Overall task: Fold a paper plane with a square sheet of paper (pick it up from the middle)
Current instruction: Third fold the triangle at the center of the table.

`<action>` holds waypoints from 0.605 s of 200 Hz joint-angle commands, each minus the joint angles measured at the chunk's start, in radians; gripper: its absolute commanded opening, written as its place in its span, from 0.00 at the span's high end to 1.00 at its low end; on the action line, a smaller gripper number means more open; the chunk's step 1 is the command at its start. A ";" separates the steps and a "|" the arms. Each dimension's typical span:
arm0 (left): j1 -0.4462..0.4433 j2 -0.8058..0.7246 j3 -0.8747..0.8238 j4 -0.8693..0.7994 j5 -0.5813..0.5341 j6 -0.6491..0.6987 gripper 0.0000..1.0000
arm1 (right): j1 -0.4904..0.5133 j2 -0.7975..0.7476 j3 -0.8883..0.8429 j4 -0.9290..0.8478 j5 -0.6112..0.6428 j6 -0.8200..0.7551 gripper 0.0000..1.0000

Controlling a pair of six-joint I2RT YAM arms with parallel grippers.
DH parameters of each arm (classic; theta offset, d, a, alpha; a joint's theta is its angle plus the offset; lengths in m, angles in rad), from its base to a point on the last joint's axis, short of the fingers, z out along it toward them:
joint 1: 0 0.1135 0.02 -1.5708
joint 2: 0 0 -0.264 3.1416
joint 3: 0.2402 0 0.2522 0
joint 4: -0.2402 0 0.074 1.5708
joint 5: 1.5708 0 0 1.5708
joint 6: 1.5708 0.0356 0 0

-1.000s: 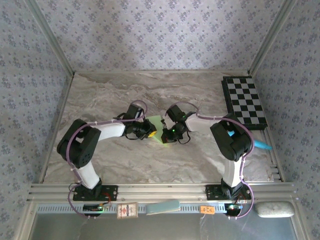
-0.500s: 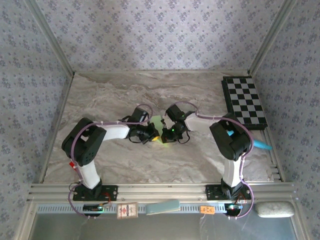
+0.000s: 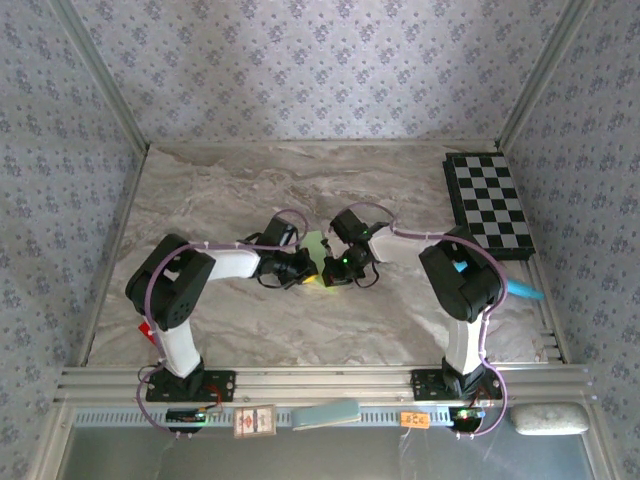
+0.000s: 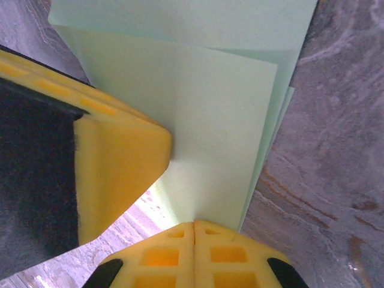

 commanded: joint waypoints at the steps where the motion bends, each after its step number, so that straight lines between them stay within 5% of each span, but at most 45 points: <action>1: 0.031 0.015 -0.048 -0.026 -0.072 0.078 0.97 | 0.006 0.054 -0.048 -0.123 0.158 0.010 0.96; 121: 0.251 -0.081 0.017 -0.228 -0.114 0.290 0.95 | 0.008 0.064 -0.035 -0.164 0.185 0.038 0.96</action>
